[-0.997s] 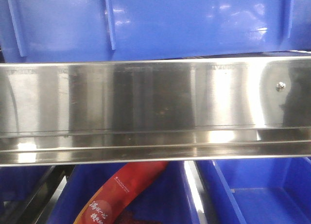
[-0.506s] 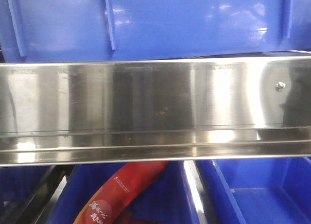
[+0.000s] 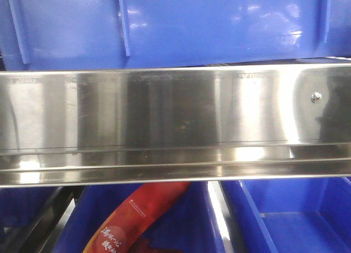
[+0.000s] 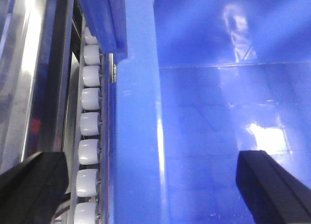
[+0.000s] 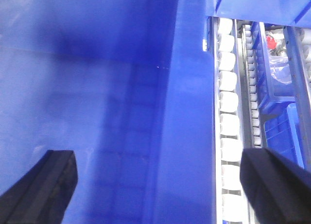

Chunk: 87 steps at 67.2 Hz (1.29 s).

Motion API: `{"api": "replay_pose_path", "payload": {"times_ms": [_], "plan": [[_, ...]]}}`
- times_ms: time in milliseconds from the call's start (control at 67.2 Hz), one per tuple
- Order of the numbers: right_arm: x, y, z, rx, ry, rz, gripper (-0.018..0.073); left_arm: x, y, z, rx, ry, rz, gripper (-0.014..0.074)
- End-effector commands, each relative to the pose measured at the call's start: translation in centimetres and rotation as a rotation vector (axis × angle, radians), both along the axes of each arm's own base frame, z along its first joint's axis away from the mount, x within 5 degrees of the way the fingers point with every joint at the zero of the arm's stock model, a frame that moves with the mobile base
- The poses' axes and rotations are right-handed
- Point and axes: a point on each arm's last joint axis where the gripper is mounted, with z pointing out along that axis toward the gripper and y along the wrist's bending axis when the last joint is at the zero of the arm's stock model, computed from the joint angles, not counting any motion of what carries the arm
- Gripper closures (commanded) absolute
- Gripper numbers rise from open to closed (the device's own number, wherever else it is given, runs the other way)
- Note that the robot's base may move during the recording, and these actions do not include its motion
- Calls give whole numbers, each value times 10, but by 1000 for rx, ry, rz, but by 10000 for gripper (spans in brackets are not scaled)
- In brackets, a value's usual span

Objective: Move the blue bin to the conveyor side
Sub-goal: 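Close both grippers on the blue bin's side walls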

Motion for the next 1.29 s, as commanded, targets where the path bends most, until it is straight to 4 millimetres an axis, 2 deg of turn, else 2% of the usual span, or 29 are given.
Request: {"api": "replay_pose_path", "payload": {"times_ms": [0, 431, 729, 1026, 1279], "plan": [[0, -2, 4, -10, -24, -5, 1, 0, 1, 3, -4, -16, -2, -3], [0, -2, 4, -10, -24, -5, 1, 2, -7, -2, -45, 8, -77, -3], [0, -2, 4, -10, -24, -5, 1, 0, 0, 3, 30, -13, -72, -3], [0, -2, 4, -10, -24, -5, 1, 2, 12, 3, 27, -14, -41, -3], [0, -2, 4, -10, -24, -5, 1, 5, 8, -2, -12, 5, -53, -3]]}}
